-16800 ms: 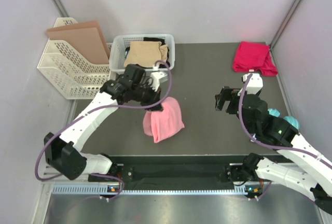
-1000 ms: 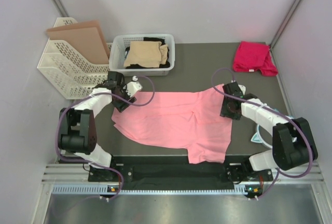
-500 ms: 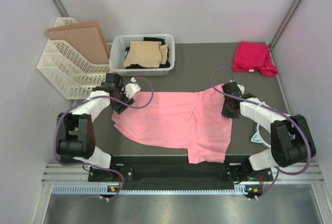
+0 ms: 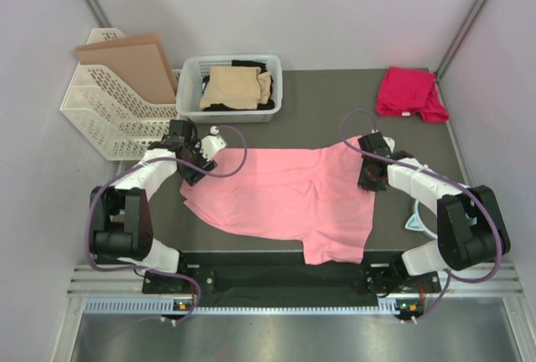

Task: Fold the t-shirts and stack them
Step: Flatten out the tshirt

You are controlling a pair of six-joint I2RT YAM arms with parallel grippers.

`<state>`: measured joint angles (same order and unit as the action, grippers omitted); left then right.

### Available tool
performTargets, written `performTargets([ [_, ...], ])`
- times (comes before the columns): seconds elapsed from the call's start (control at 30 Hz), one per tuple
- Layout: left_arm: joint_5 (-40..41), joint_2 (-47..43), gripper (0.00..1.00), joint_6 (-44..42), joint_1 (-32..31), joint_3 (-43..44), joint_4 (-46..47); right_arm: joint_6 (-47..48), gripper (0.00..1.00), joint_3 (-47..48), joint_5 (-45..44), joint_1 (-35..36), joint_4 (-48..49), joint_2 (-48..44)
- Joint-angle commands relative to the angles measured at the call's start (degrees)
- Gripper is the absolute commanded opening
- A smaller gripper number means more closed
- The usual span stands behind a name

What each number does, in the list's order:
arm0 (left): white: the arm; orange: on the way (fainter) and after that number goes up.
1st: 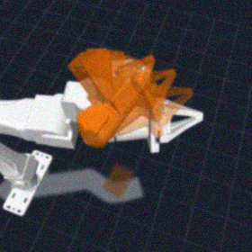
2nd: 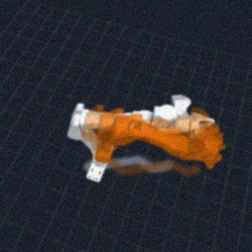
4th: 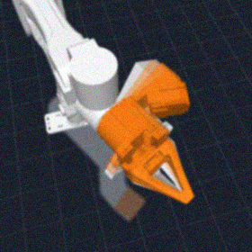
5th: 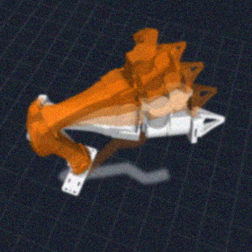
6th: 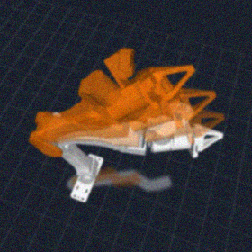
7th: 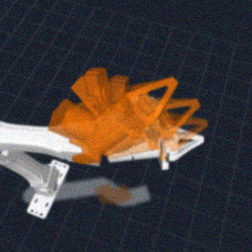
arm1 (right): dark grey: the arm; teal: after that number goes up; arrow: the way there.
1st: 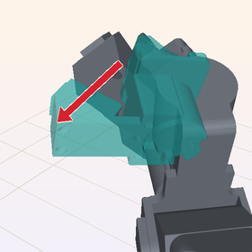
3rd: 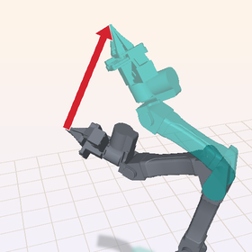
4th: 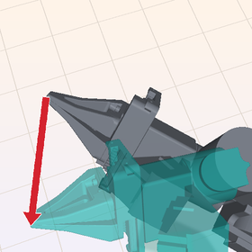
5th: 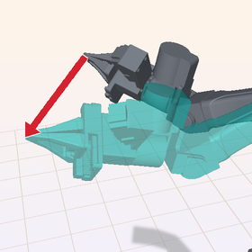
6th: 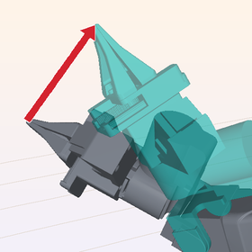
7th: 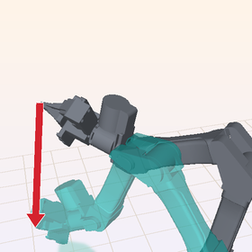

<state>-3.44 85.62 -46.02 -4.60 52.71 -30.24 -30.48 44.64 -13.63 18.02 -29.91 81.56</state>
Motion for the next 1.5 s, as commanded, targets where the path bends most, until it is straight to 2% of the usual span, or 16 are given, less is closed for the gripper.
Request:
performTargets([
  [0.0, -1.0, -1.0, 0.69, -0.7, 0.3, -0.8, -1.0, 0.4, 0.0, 1.1, -1.2, 0.5, 0.0, -1.8],
  [0.27, 1.2, 0.7, 0.7, -1.4, 1.3, -2.8, 2.8, 0.5, 0.0, 1.1, -0.9, 0.6, 0.0, -2.1],
  [0.47, 0.0, 1.9, 0.71, -1.6, 2.9, -2.3, 1.9, 0.7, 0.0, 0.7, -1.1, 0.5, 0.0, -2.6],
  [0.63, -0.8, 2.7, 0.58, -2.1, 2.9, -3.1, 0.2, 0.4, 0.0, 0.7, -1.1, 0.6, 0.2, -2.4],
  [0.77, -2.1, 2.5, 0.52, -2.2, 2.9, -3.2, -1.8, 0.3, 0.0, 0.7, -1.0, 0.6, 0.1, -2.3],
  [1.0, -3.1, 2.8, 0.58, -2.4, 2.9, -3.3, -5.0, 0.2, 0.0, 1.3, -1.2, 0.5, -0.1, -2.5],
  [1.27, -2.5, 5.0, 0.58, -2.5, 2.9, -4.2, -3.8, 0.2, 0.0, 1.2, -1.3, 0.6, -0.3, -2.8],
  [1.3, -2.5, 6.0, 0.57, -2.4, 2.9, -3.9, -3.4, 0.2, 0.0, 1.2, -1.3, 0.5, -0.3, -2.8],
  [1.47, -3.7, 9.4, 0.39, -1.7, 2.9, -1.6, -4.5, 0.2, 0.0, 1.1, -1.4, 0.5, -0.4, -3.2],
])
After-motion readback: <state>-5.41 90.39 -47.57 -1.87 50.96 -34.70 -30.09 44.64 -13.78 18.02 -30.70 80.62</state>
